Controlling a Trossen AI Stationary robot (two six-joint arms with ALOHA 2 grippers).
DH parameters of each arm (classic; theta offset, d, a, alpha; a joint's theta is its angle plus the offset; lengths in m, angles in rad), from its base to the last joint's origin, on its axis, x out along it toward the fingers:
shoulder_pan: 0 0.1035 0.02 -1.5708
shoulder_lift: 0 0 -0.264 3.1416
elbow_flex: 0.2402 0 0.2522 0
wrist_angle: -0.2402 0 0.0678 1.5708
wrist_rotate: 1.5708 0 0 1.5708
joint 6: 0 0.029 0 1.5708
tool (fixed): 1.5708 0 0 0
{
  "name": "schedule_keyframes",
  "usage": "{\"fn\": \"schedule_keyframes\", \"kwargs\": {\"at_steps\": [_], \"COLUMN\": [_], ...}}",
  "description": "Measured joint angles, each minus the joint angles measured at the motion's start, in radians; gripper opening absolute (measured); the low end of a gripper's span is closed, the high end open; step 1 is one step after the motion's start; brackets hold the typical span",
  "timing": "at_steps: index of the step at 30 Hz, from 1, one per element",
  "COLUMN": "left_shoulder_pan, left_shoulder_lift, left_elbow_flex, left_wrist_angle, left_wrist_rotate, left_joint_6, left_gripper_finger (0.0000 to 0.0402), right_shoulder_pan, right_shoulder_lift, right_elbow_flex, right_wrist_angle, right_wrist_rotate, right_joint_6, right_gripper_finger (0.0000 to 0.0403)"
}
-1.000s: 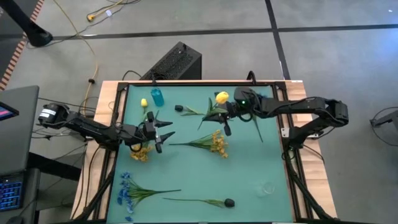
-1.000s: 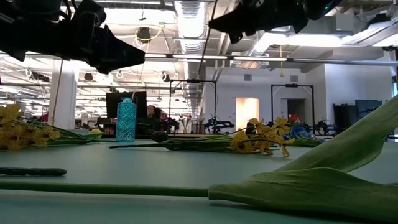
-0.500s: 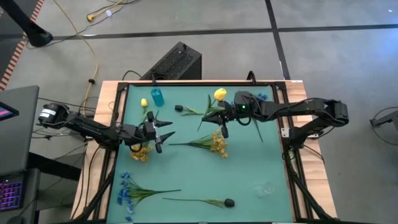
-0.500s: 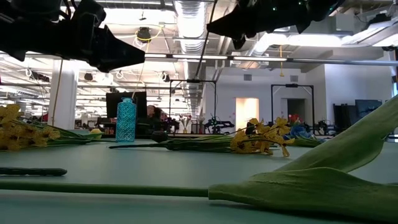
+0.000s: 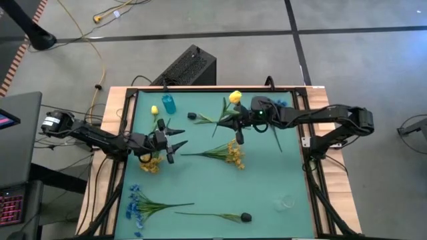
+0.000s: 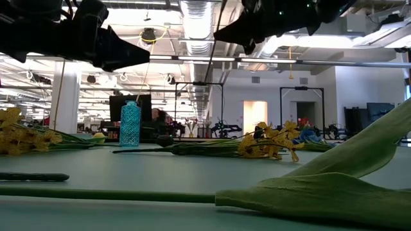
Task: Sort flowers into vase by color
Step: Put the bottom yellow tulip into the transparent vase
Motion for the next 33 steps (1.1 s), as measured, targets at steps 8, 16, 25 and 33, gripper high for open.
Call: {"fn": "schedule_keyframes", "kwargs": {"at_steps": [8, 16, 25, 33], "left_shoulder_pan": [0.14, 0.366, 0.397, 0.397], "left_shoulder_lift": [0.0, 0.0, 0.0, 0.0], "left_elbow_flex": [0.0, 0.068, 0.137, 0.137], "left_wrist_angle": [0.034, 0.034, -0.111, -0.111], "left_wrist_rotate": [0.265, 0.47, 0.485, 0.431], "left_joint_6": [-0.068, -0.144, -0.159, -0.183], "left_gripper_finger": [0.0199, 0.0199, 0.0199, 0.0199], "right_shoulder_pan": [-0.112, -0.211, -0.297, -0.309], "right_shoulder_lift": [0.0, 0.0, 0.0, 0.0], "right_elbow_flex": [0.001, 0.001, 0.001, 0.002], "right_wrist_angle": [-0.021, -0.025, -0.021, -0.022], "right_wrist_rotate": [-0.083, -0.219, -0.314, -0.371], "right_joint_6": [-0.072, -0.137, -0.193, -0.193], "right_gripper_finger": [0.002, 0.002, 0.002, 0.002]}}
